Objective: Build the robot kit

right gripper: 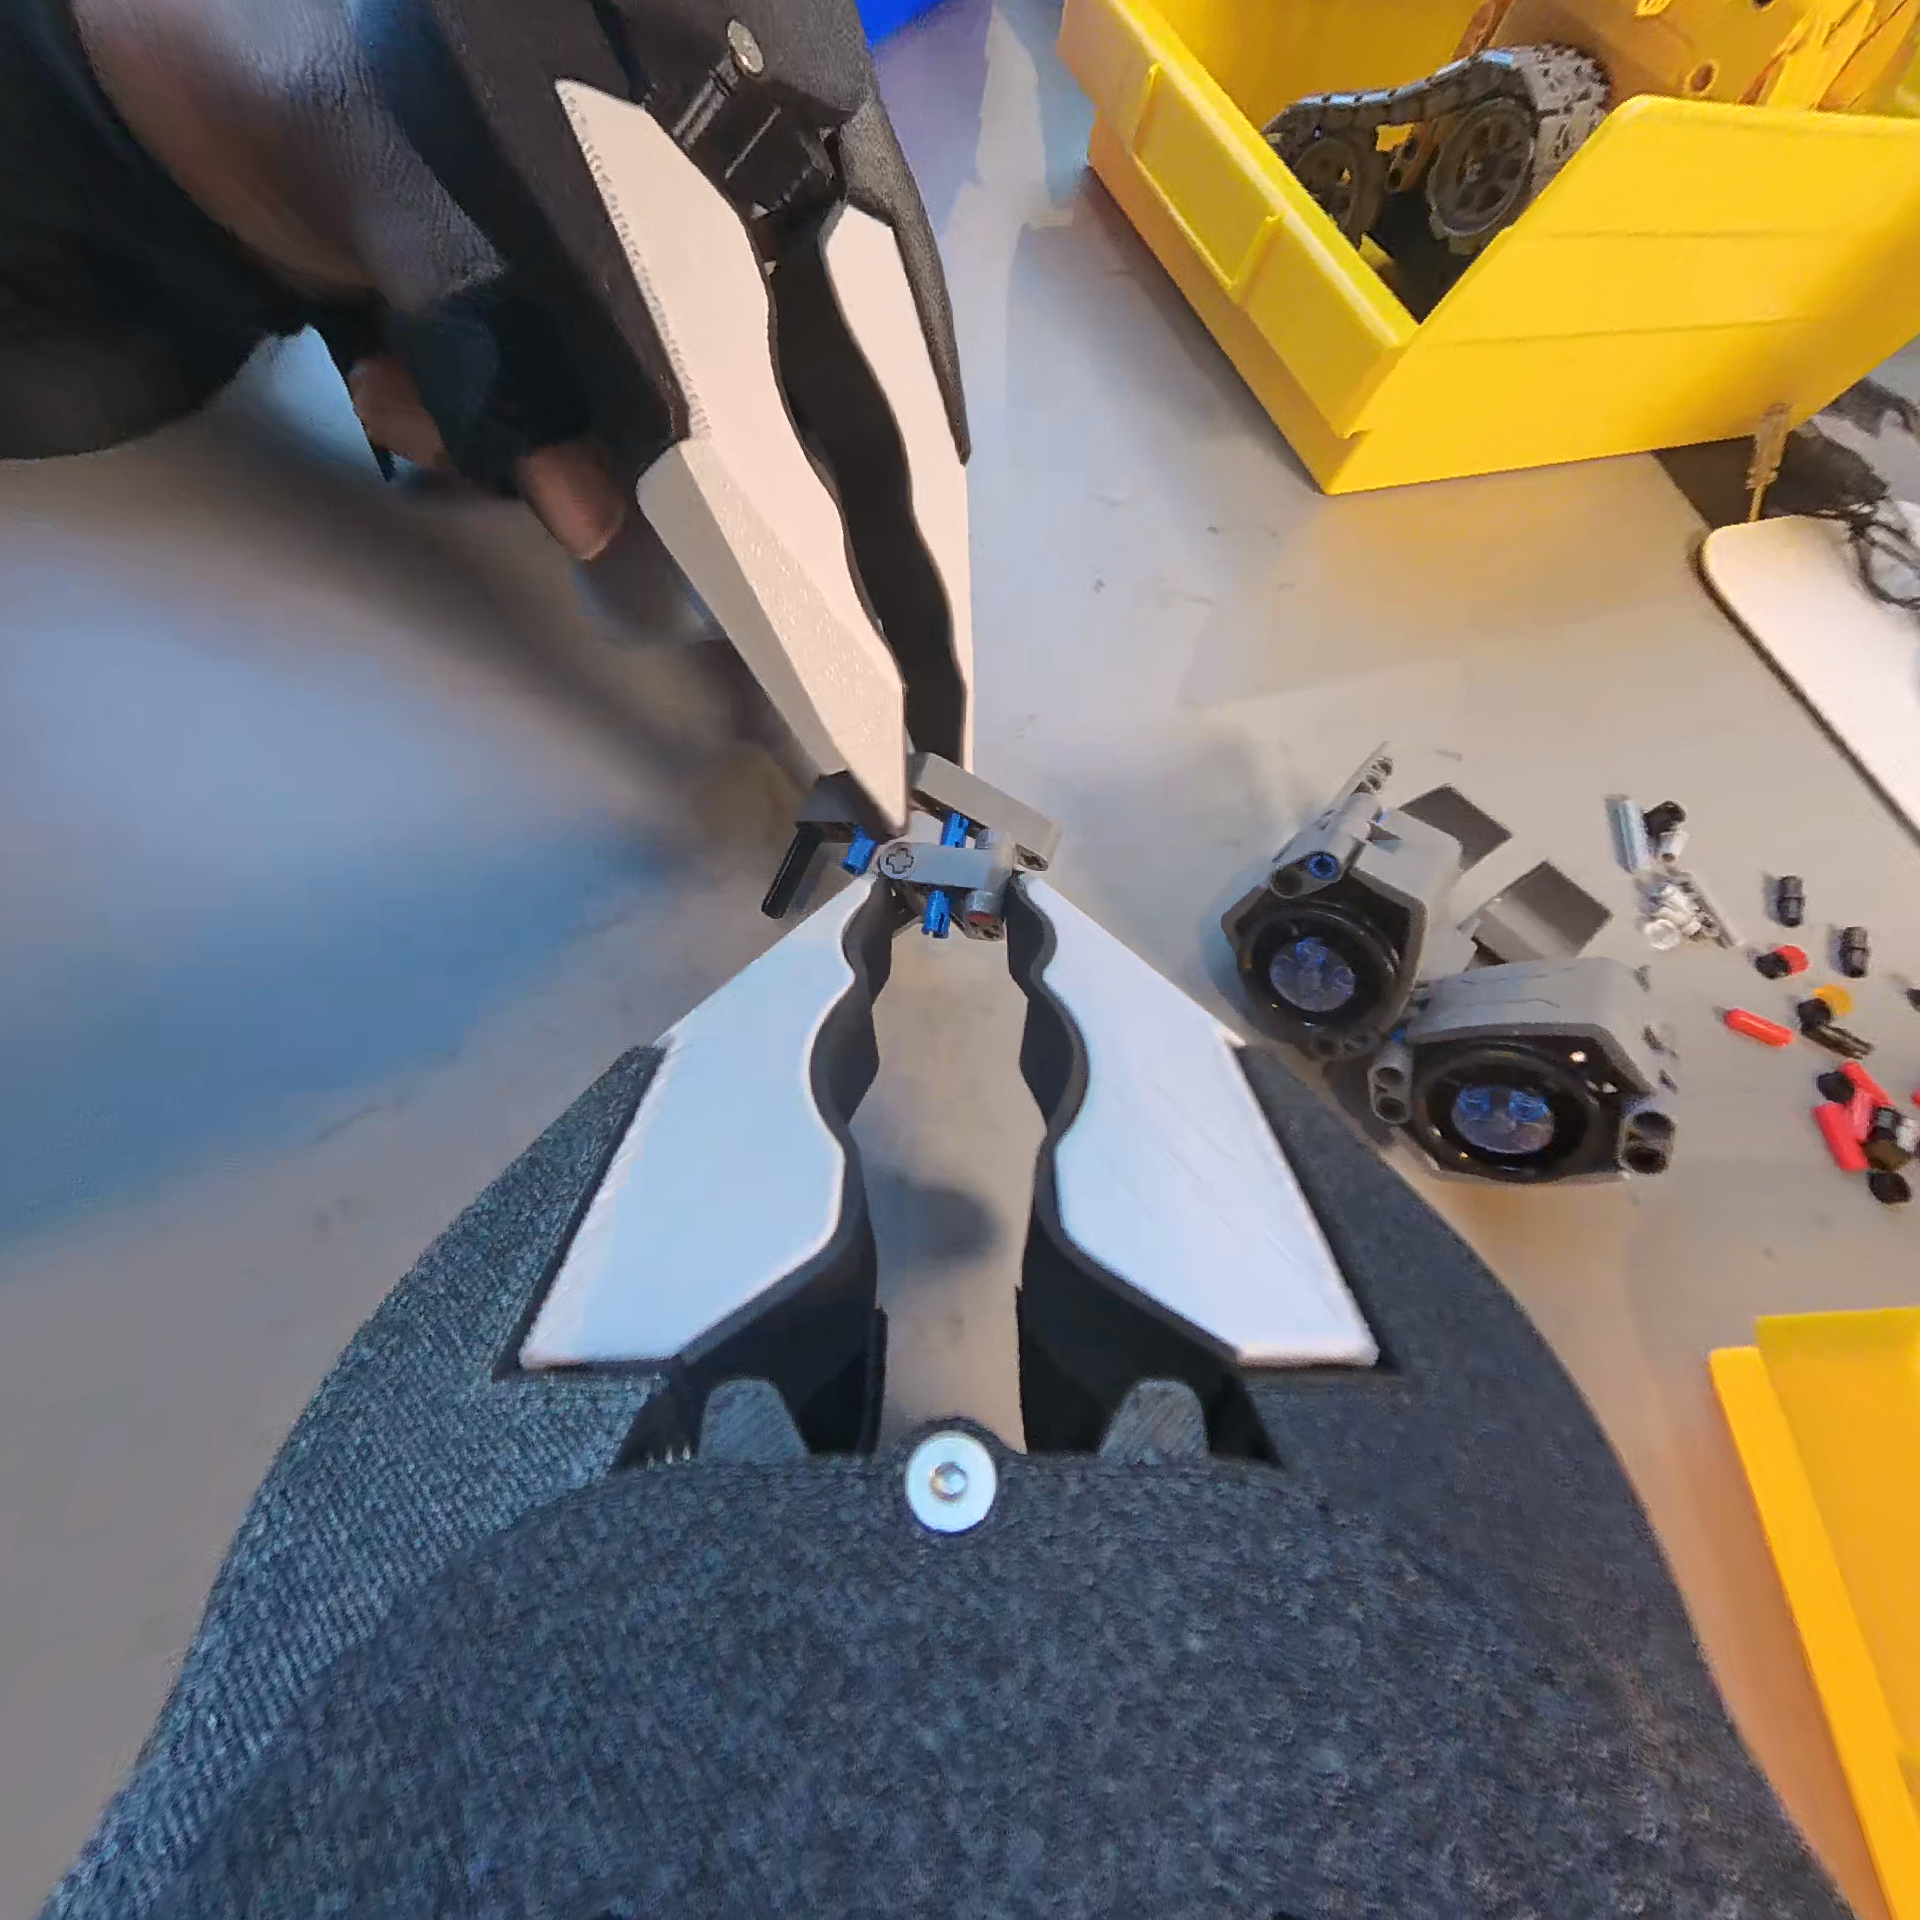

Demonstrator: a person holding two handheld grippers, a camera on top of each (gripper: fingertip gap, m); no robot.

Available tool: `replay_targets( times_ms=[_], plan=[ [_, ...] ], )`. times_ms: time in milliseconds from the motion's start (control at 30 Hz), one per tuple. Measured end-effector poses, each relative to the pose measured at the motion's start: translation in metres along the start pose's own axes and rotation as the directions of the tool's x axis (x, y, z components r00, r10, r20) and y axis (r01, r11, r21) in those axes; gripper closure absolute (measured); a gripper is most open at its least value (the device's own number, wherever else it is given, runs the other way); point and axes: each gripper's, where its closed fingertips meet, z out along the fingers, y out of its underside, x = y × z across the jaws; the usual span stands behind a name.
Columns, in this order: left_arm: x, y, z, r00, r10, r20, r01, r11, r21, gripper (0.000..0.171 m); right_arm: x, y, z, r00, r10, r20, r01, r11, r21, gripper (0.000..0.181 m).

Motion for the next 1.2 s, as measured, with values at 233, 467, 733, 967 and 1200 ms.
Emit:
replay_targets(
  times_ms=[233, 467, 733, 967, 1200],
  plan=[
    [-0.0019, 0.0027, 0.0063, 0.998, -0.020, 0.054, 0.021, 0.999, -0.024, 0.143, 0.0061, 0.0027, 0.0028, 0.957, -0.248, -0.150, 0.236, 0.967, -0.093, 0.161],
    [-0.0038, 0.0047, 0.0072, 0.995, -0.007, 0.099, 0.012, 0.999, -0.049, 0.146, 0.0092, 0.0021, 0.0039, 0.878, -0.420, -0.227, 0.392, 0.906, -0.161, 0.161],
    [-0.0013, 0.0066, 0.0062, 0.997, -0.018, 0.074, 0.023, 0.997, -0.074, 0.145, 0.0072, 0.0021, 0.0037, 0.834, -0.504, -0.223, 0.468, 0.861, -0.196, 0.161],
    [-0.0051, 0.0085, 0.0064, 0.984, 0.073, 0.165, -0.044, 0.985, -0.169, 0.145, 0.0079, 0.0019, 0.0058, 0.780, -0.590, -0.210, 0.532, 0.801, -0.275, 0.161],
    [-0.0066, 0.0077, 0.0077, 0.959, 0.167, 0.229, -0.112, 0.965, -0.235, 0.147, 0.0076, 0.0027, 0.0049, 0.724, -0.662, -0.194, 0.573, 0.734, -0.364, 0.161]
  ],
)
